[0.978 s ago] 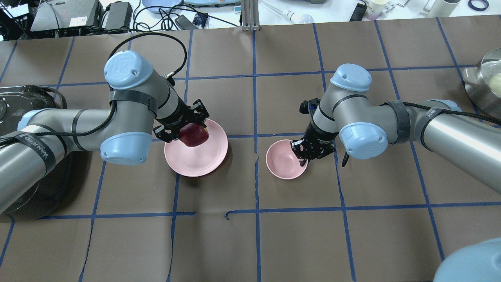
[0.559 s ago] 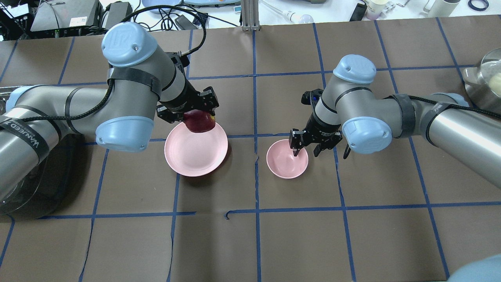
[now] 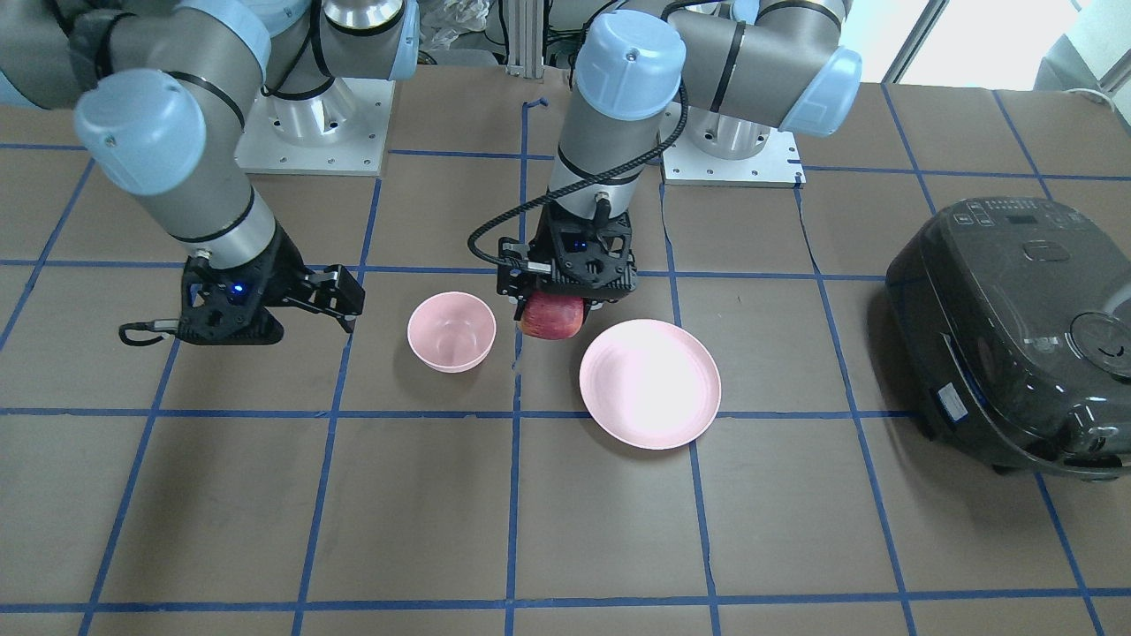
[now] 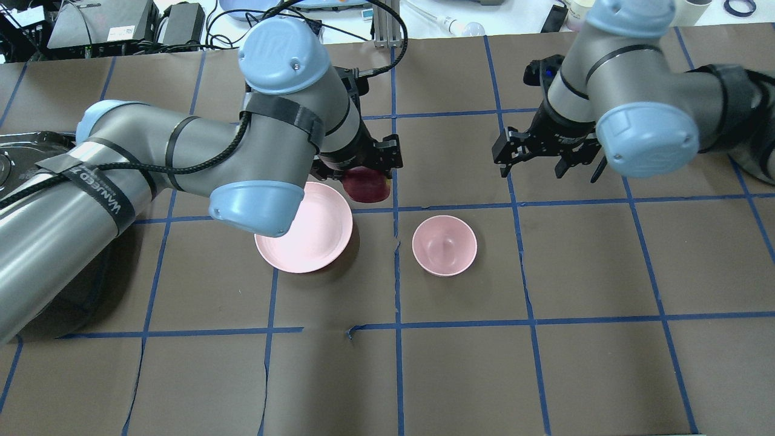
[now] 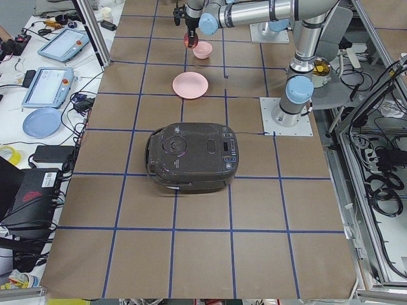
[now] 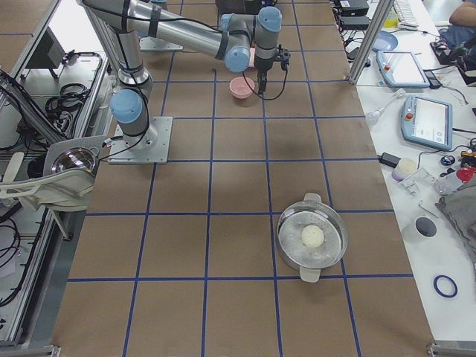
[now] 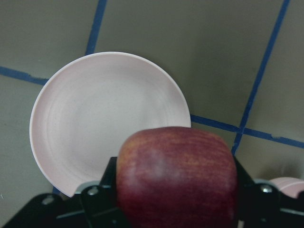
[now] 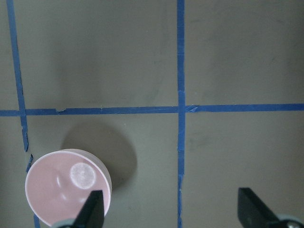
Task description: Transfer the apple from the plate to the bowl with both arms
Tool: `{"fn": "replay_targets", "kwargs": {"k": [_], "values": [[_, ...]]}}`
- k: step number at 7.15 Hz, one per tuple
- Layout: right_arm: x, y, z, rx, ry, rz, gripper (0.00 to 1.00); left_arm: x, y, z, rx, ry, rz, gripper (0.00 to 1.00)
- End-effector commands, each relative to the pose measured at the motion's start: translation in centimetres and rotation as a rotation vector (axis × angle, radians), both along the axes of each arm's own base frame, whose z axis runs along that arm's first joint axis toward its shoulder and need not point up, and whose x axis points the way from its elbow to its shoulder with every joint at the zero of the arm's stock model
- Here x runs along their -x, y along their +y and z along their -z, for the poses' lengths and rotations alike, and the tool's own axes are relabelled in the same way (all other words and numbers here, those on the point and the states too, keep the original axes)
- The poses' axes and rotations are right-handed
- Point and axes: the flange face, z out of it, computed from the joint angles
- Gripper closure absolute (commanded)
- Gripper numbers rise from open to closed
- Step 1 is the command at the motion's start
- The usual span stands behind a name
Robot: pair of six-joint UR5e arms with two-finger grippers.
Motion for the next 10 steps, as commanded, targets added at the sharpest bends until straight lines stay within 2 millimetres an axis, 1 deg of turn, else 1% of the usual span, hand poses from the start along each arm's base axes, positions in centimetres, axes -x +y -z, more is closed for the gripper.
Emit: {"fn": "replay_targets", "kwargs": {"k": [1, 2, 3, 5, 7, 8, 10], "values": [[0.9, 2.2, -5.9, 0.005, 0.026, 0.018, 0.00, 5.0, 1.0, 2.9, -0.015, -0.031, -0.019, 0.82], [1.2, 1.7, -6.2, 0.012, 0.028, 0.024, 0.00, 7.7, 1.4, 4.0, -0.014, -0.066, -0.033, 0.82], [1.1, 1.8, -5.4, -0.013, 0.027, 0.033, 0.00, 9.4, 1.7, 5.7, -0.028, -0.089, -0.054, 0.82], [1.0, 2.2, -6.1, -0.003, 0.030, 0.059, 0.00, 11.5, 2.1, 8.6, -0.038, -0.087, -0.084, 0.82], [1.1, 2.8, -7.1, 0.015, 0.043, 0.061, 0.00, 12.6, 2.6, 10.7, -0.053, -0.104, -0.067, 0.81], [1.3, 2.9, -7.1, 0.015, 0.078, 0.059, 0.00, 12.9, 2.5, 11.5, -0.056, -0.105, -0.069, 0.80], [1.2, 3.1, -7.4, 0.021, 0.077, 0.060, 0.00, 13.8, 3.3, 12.2, -0.065, -0.104, -0.088, 0.63]]}}
